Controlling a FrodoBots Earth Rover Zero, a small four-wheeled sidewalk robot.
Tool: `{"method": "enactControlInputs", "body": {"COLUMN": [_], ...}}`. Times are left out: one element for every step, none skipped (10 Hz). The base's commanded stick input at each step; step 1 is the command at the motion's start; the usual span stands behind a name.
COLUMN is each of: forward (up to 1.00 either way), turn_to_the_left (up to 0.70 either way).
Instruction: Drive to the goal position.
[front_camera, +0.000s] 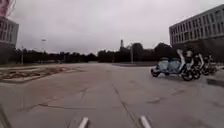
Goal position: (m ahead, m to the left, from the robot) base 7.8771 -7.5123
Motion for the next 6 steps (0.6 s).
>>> {"method": "enactControlInputs", "body": {"forward": [1.00, 1.00, 1.00, 1.00, 1.00, 1.00], "turn_to_the_left": [0.02, 0.02, 0.02, 0.02, 0.02, 0.02]}}
